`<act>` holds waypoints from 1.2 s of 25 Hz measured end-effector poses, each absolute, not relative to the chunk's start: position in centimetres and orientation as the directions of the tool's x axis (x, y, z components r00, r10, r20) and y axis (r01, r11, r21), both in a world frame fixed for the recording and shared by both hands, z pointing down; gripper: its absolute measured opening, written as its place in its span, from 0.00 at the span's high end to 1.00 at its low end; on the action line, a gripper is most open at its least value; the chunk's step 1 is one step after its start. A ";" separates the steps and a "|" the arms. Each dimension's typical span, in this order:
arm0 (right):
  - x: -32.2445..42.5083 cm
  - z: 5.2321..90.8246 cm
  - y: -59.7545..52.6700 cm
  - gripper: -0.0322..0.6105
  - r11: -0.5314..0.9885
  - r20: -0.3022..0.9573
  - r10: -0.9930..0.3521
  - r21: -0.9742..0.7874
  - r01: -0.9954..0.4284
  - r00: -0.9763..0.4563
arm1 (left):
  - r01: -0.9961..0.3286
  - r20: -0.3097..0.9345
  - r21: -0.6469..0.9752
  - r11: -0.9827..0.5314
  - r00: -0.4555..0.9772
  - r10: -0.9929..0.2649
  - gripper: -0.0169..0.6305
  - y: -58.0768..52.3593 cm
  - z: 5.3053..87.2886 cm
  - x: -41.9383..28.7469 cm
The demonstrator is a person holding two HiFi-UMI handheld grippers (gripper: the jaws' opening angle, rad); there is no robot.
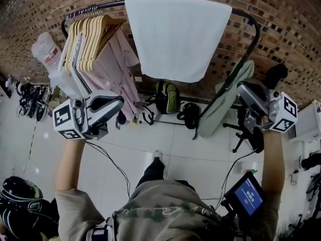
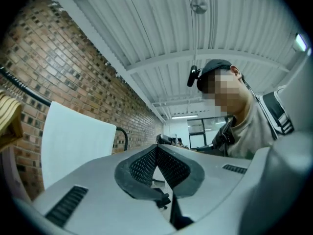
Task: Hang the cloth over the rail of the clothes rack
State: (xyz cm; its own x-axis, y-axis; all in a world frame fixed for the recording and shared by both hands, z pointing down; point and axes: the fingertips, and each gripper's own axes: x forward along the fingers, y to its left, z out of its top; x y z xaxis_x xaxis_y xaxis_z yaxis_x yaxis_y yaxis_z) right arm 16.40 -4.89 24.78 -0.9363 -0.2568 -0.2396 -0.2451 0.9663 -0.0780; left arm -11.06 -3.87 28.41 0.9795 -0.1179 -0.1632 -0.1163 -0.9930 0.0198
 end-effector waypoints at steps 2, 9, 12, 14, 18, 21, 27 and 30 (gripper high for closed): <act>16.6 26.2 -2.3 0.94 0.969 -0.218 -0.246 -0.079 -0.234 -0.944 | -0.135 -0.188 0.064 -0.989 0.971 -0.145 0.97 -1.5 29.4 -10.4; 17.4 28.9 3.9 0.94 0.967 -0.239 -0.245 -0.122 -0.221 -0.940 | -0.144 -0.226 0.110 -0.983 0.960 -0.166 0.97 4.1 30.3 -9.3; 16.3 29.7 5.6 0.94 0.968 -0.220 -0.243 -0.117 -0.222 -0.945 | -0.127 -0.225 0.093 -0.988 0.964 -0.145 0.96 5.0 30.4 -9.2; 15.5 30.2 6.7 0.94 0.967 -0.228 -0.245 -0.127 -0.221 -0.942 | -0.115 -0.215 0.077 -0.990 0.968 -0.129 0.97 5.7 30.6 -8.9; 13.4 32.3 8.6 0.94 0.961 -0.202 -0.275 -0.085 -0.263 -0.940 | -0.083 -0.214 0.074 -0.994 0.972 -0.097 0.97 7.1 31.3 -8.8; 11.9 33.8 9.4 0.94 0.959 -0.158 -0.283 -0.066 -0.276 -0.946 | -0.064 -0.181 0.059 -0.996 0.981 -0.074 0.97 8.3 32.6 -8.6; 9.6 34.9 10.1 0.94 0.956 -0.161 -0.293 -0.077 -0.285 -0.942 | -0.018 -0.181 0.056 -0.998 0.983 -0.028 0.97 9.9 33.5 -9.0; 8.6 35.3 10.4 0.94 0.953 -0.151 -0.301 -0.084 -0.291 -0.942 | -0.008 -0.189 0.061 -0.998 0.982 -0.020 0.97 10.0 33.6 -9.1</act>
State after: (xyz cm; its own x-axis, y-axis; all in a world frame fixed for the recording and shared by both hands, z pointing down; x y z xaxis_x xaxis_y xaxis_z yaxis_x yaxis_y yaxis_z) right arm 8.61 10.44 35.35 -0.9416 -0.3011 -0.1506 -0.2913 0.9530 -0.0839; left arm -9.14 10.02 33.63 0.9817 -0.0195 -0.1892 -0.0080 -0.9981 0.0614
